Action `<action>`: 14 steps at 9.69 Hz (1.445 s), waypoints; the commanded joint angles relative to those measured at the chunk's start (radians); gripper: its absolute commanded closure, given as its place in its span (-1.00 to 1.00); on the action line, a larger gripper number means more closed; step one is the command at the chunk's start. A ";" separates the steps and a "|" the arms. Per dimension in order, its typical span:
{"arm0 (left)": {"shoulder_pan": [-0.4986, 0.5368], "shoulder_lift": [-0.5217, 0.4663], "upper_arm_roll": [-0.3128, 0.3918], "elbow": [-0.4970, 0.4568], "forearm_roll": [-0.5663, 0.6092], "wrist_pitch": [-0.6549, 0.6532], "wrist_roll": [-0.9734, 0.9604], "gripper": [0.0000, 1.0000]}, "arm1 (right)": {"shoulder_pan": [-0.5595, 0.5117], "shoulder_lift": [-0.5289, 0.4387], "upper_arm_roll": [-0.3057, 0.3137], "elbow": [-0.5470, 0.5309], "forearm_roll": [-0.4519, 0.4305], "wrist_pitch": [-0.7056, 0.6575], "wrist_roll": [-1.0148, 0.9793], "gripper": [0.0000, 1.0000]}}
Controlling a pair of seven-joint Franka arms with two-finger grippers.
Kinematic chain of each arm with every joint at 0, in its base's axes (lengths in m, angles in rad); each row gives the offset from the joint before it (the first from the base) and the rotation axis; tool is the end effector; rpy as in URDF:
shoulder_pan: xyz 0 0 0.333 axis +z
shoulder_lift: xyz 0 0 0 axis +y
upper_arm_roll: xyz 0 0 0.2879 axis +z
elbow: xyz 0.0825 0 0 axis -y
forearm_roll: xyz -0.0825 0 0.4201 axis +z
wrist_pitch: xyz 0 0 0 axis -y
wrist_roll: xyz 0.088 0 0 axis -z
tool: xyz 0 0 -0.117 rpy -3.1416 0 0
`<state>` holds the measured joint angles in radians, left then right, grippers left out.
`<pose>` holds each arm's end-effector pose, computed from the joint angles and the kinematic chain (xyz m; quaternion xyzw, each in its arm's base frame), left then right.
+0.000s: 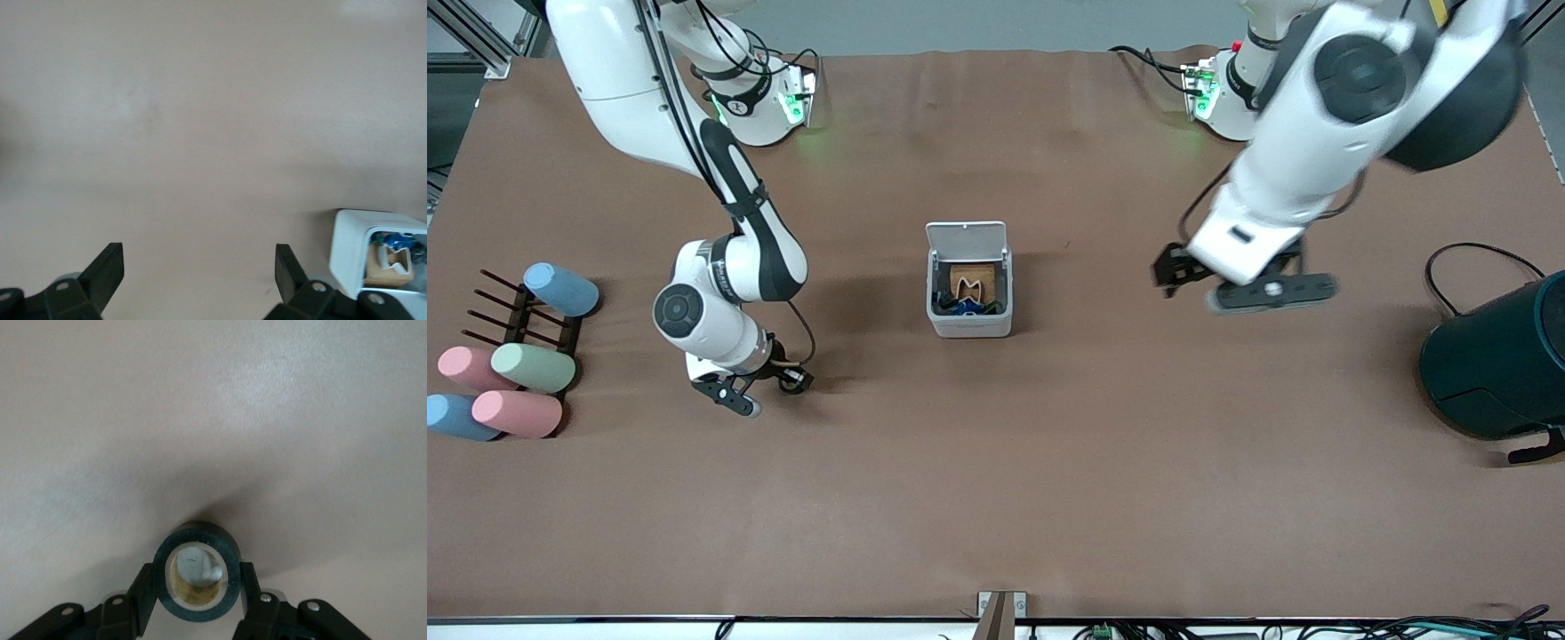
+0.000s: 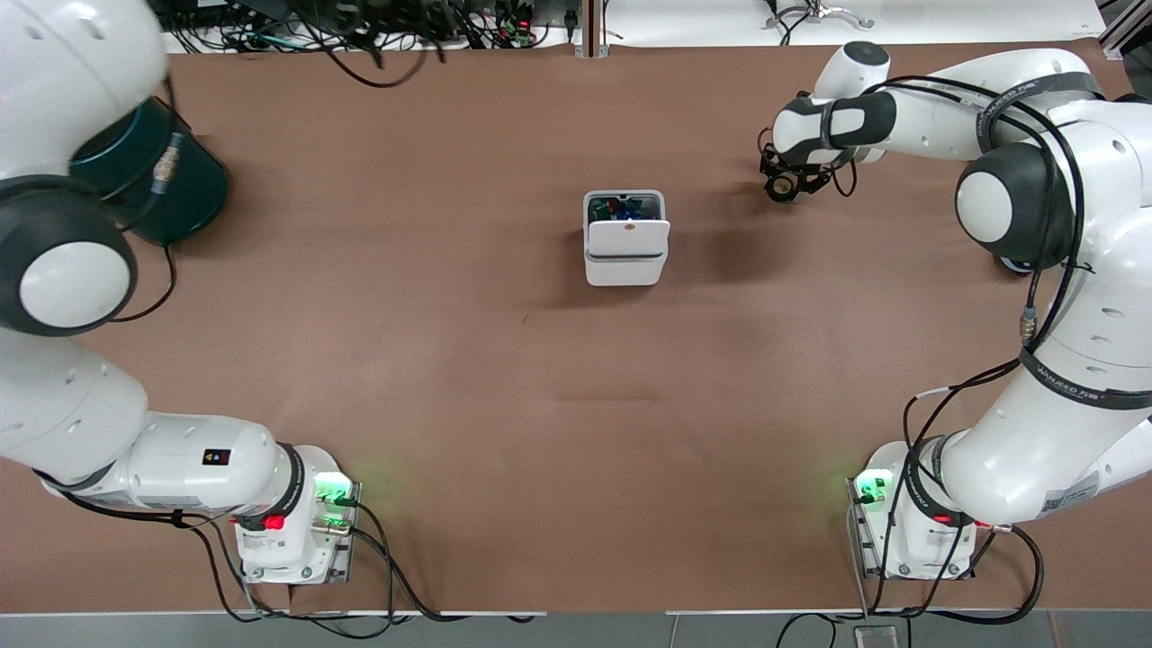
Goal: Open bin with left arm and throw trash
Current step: 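Carry the tape roll over the bin while the left gripper returns to rest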
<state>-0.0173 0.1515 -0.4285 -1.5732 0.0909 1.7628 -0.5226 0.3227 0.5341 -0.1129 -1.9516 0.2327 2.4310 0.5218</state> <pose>0.5899 -0.2561 0.5169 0.9990 0.0338 0.0293 0.0001 0.6077 0.1301 0.1366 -0.9703 0.2365 0.0380 0.0333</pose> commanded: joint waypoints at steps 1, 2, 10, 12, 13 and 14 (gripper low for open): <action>0.075 -0.049 -0.006 -0.004 -0.017 -0.048 0.108 -1.00 | -0.040 -0.179 0.013 0.058 -0.004 -0.303 0.047 0.77; 0.107 -0.043 0.008 0.071 -0.028 -0.121 0.193 -1.00 | -0.024 -0.204 0.021 0.103 -0.004 -0.419 0.094 0.77; -0.033 -0.162 0.419 0.024 -0.117 -0.178 0.509 -1.00 | 0.427 -0.221 0.024 0.123 0.073 -0.336 0.382 0.74; -0.035 -0.213 0.421 -0.036 -0.117 -0.168 0.504 -1.00 | 0.479 -0.206 0.022 0.122 0.073 -0.238 0.415 0.69; -0.035 -0.219 0.421 -0.051 -0.115 -0.149 0.504 -1.00 | 0.492 -0.198 0.024 0.122 0.073 -0.222 0.415 0.67; -0.033 -0.233 0.421 -0.071 -0.115 -0.132 0.498 -1.00 | 0.509 -0.191 0.022 0.122 0.073 -0.221 0.417 0.43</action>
<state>-0.0410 -0.0409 -0.0187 -1.5887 -0.0120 1.5943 -0.0147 0.8098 0.3346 -0.0793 -1.8277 0.2916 2.1951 0.9293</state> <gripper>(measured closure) 0.000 0.449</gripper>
